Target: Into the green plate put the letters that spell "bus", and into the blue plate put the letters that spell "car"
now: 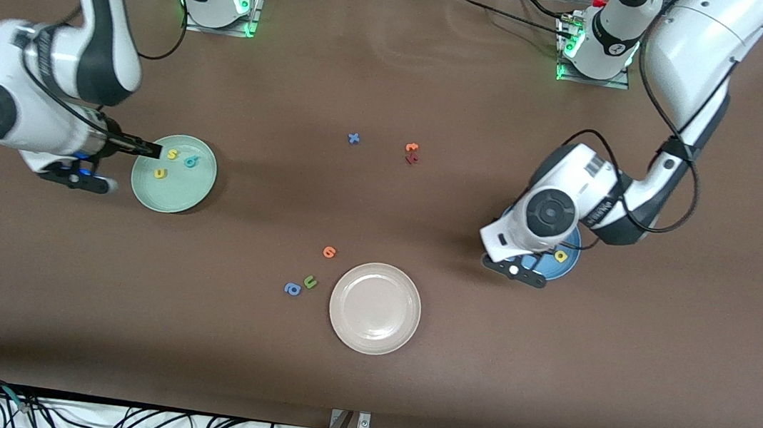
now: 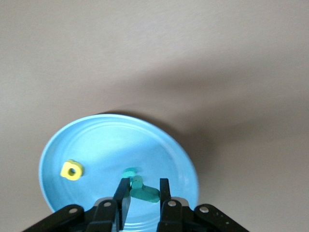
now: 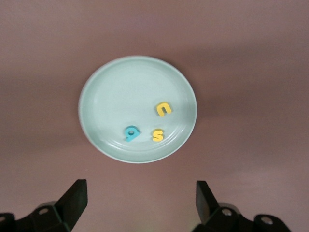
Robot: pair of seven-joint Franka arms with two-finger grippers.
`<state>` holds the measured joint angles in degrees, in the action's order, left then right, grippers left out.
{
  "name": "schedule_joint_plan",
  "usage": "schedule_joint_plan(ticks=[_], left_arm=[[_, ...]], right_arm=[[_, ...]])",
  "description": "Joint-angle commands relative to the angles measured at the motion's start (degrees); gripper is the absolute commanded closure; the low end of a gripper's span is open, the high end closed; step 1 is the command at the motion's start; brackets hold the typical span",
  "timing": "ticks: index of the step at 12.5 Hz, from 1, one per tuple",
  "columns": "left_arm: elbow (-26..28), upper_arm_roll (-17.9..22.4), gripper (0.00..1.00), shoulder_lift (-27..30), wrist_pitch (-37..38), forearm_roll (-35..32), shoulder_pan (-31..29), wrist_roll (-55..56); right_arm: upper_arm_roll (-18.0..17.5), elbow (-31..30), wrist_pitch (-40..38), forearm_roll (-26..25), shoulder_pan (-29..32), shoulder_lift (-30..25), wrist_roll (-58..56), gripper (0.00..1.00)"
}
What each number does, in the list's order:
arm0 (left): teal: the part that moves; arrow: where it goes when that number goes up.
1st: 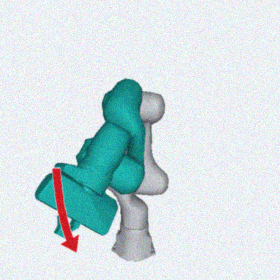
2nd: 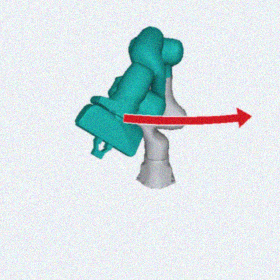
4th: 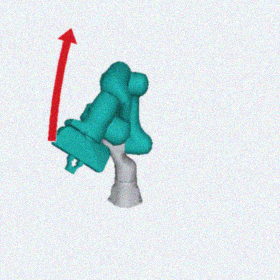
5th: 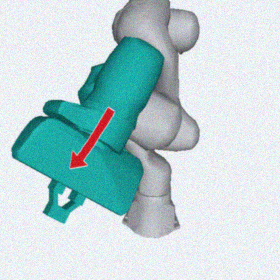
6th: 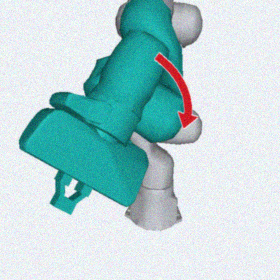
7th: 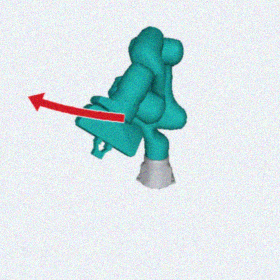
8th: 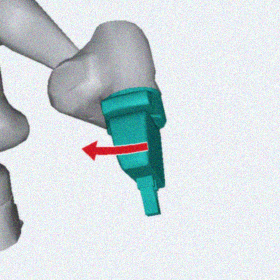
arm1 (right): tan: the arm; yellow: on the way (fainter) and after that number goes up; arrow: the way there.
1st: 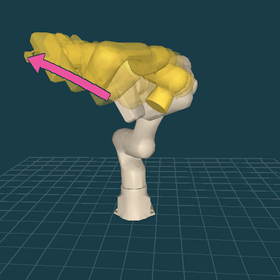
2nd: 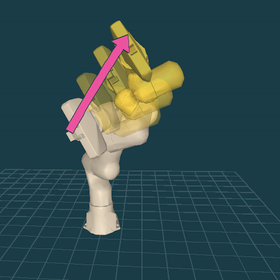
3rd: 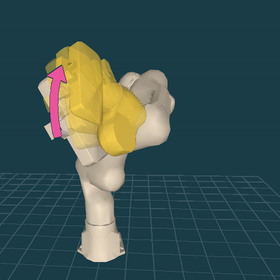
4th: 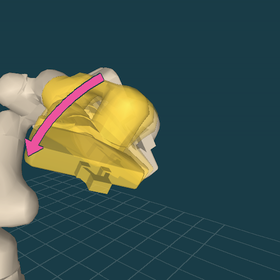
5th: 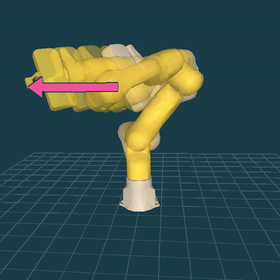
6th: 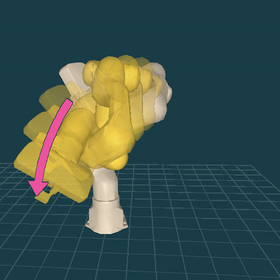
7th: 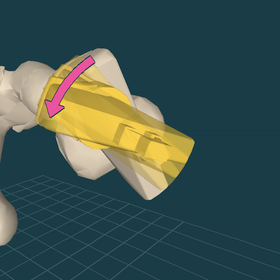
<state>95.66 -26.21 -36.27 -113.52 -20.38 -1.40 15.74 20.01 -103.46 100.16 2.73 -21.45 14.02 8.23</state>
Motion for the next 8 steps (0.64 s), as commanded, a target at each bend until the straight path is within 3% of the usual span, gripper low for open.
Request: schedule_joint_plan(ticks=[1,4,6,8], left_arm=[[1.46,-0.59,0.00,1.11,1.18,-2.03,-0.36,-1.33],[0.76,-0.94,0.00,3.47,2.15,-1.51,-0.44,-1.24],[-0.20,-1.38,0.00,7.59,6.79,-1.33,0.08,-1.15],[-3.53,-2.09,0.00,12.16,11.54,3.82,-0.53,-1.15]], right_arm=[[1.08,10.00,-5.93,-0.01,-0.44,1.10,-1.29,0.01],[1.96,18.02,-11.21,-0.01,-0.35,1.19,-1.55,0.01],[2.31,18.56,-12.26,-0.01,-0.35,0.84,-1.64,0.01],[2.14,18.56,-14.63,-0.10,-0.35,-0.30,-1.21,0.00]])
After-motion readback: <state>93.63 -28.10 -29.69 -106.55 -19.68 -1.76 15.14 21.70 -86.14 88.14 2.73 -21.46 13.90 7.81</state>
